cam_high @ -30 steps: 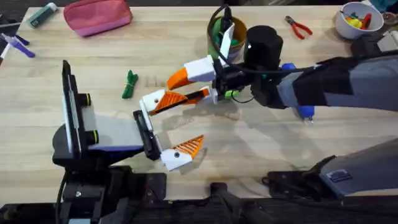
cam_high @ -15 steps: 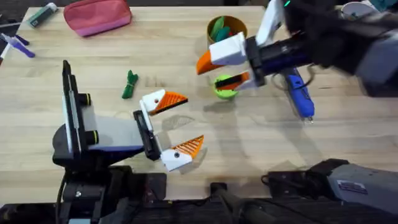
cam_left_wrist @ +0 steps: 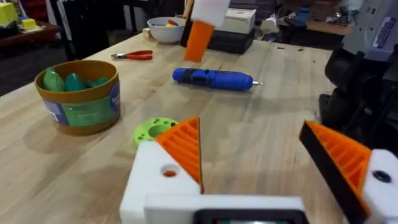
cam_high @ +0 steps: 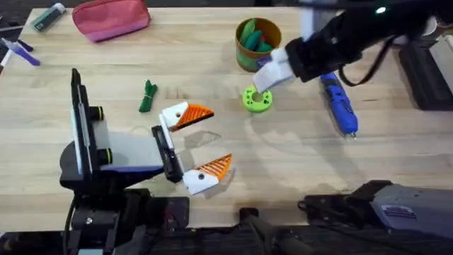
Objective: Pick up the gripper from the table and insert it into the empty holder that is missing its gripper. Then pick up a screw, insert it into the mounting hole, and use the screwdriver to tighten it. Finally, clean up the table by picking up the vegetable and placing it into the bucket.
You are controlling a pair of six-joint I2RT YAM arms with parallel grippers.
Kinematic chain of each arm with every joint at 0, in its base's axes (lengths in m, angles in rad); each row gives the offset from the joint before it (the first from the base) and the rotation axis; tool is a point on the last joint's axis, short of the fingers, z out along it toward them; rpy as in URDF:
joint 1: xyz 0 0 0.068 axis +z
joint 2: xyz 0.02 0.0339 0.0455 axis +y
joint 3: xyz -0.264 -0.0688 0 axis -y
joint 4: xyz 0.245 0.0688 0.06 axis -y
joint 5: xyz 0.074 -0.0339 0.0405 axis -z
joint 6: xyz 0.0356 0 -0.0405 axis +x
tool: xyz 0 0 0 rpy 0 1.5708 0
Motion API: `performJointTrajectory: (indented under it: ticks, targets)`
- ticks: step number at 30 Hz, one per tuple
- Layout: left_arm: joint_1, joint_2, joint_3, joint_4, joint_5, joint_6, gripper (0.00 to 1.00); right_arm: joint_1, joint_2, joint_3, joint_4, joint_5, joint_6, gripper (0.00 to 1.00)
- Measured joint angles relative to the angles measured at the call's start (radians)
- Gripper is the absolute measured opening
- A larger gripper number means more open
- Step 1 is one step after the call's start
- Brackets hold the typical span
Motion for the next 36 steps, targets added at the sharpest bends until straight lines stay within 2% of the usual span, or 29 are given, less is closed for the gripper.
performJointTrajectory:
  ticks: [8, 11, 17, 20, 27, 36]
  targets:
    - [0.0, 0.0, 0.0, 0.0, 0.0, 0.0, 0.986, 0.033, 0.022, 0.001, -0.023, 0.103, -0.121, 0.983]
    - [0.0, 0.0, 0.0, 0.0, 0.0, 0.0, 0.985, 0.033, 0.032, 0.019, -0.099, 0.134, -0.145, 0.982]
    - [0.0, 0.0, 0.0, 0.0, 0.0, 0.0, 0.985, 0.048, 0.144, 0.139, -0.141, 0.159, -0.169, 0.95]
    - [0.0, 0.0, 0.0, 0.0, 0.0, 0.0, 0.986, 0.074, 0.198, 0.159, -0.128, 0.162, -0.176, 0.925]
    - [0.0, 0.0, 0.0, 0.0, 0.0, 0.0, 0.986, 0.093, 0.292, 0.151, -0.063, 0.164, -0.173, 0.859]
    - [0.0, 0.0, 0.0, 0.0, 0.0, 0.0, 0.986, 0.074, 0.292, 0.025, 0.036, 0.17, -0.143, 0.7]
